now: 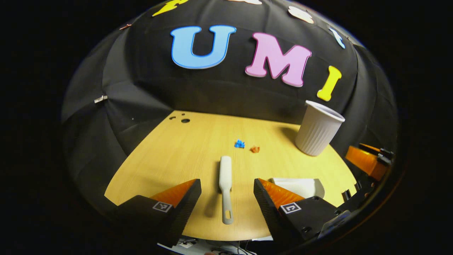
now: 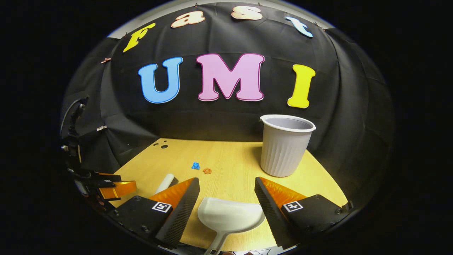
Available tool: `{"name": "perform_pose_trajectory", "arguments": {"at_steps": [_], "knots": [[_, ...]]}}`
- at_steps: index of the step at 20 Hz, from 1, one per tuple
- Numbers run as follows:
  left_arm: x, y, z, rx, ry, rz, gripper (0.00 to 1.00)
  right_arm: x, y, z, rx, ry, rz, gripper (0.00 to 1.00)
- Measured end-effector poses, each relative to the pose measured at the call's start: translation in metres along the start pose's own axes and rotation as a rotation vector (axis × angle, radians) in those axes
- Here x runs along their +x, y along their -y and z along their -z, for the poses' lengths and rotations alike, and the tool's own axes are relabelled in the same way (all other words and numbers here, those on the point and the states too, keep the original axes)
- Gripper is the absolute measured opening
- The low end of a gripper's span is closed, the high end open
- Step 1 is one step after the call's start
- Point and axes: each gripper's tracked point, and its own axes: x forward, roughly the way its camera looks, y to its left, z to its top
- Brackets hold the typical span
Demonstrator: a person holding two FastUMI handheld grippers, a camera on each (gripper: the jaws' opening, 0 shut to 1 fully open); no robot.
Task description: Pick up the small broom and dustpan from the desktop, sweep the trash into the dustpan with the broom, and then empty the trash into the garbage bin.
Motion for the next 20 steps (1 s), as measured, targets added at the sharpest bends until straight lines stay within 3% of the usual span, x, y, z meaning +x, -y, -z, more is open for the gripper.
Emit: {"name": "perform_pose_trajectory", "arguments": {"at_steps": [3, 12, 16, 20], "knots": [[0.031, 0.004, 0.023, 0.056, -0.112, 0.018, 0.95, 0.010, 0.002, 0.016, 0.026, -0.041, -0.028, 0.98], [0.102, 0.000, 0.095, 0.159, -0.482, -0.058, 0.94, 0.037, 0.015, 0.054, 0.053, -0.133, -0.068, 0.98], [0.127, 0.002, 0.104, 0.130, -0.546, -0.067, 0.94, 0.043, 0.016, 0.089, 0.107, -0.245, -0.085, 0.99], [0.142, 0.001, 0.103, 0.054, -0.548, -0.083, 0.78, 0.038, 0.021, 0.110, 0.137, -0.320, -0.087, 0.99]]}}
